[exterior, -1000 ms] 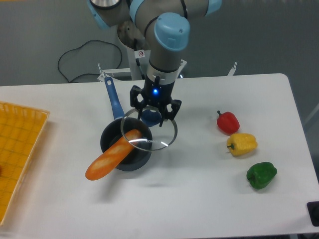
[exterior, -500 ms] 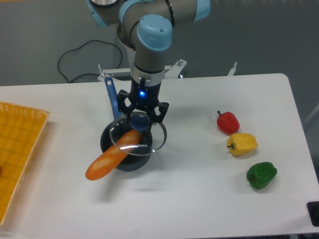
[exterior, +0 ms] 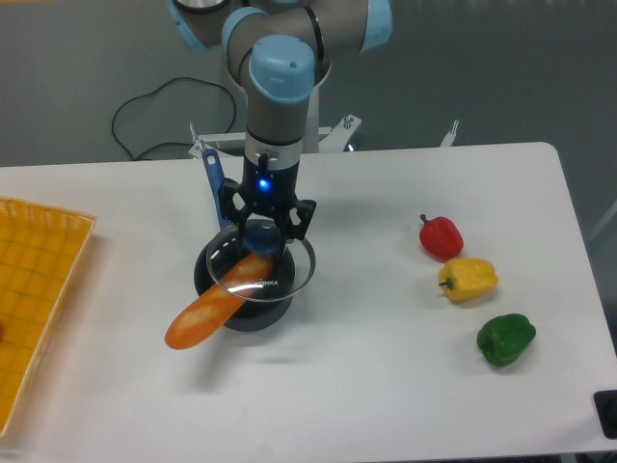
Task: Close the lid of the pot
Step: 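Lower the glass lid onto the saucepan rim over the baguette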
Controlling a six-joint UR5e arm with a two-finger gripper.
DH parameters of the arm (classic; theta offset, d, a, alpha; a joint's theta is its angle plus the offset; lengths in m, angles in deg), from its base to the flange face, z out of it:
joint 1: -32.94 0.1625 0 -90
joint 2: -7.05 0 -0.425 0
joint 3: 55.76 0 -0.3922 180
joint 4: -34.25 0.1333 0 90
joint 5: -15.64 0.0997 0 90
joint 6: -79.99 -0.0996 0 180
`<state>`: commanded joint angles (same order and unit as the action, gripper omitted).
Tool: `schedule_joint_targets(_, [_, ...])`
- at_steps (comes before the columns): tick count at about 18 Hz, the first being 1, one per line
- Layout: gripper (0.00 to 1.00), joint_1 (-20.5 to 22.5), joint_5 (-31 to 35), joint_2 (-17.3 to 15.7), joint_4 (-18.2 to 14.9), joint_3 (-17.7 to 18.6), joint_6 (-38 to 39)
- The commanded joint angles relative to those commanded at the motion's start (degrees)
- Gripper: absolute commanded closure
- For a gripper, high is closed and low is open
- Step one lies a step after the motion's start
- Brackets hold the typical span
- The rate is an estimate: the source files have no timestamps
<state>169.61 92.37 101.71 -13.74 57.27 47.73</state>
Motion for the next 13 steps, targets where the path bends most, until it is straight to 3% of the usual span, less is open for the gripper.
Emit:
schedule_joint_targets(4, [0.70, -1.58, 1.32, 1.14, 2.02, 0.09, 1.58])
schedule_joint_targets(13, [0.70, -2.91, 2.47, 1.85, 2.37, 0.18, 3.34])
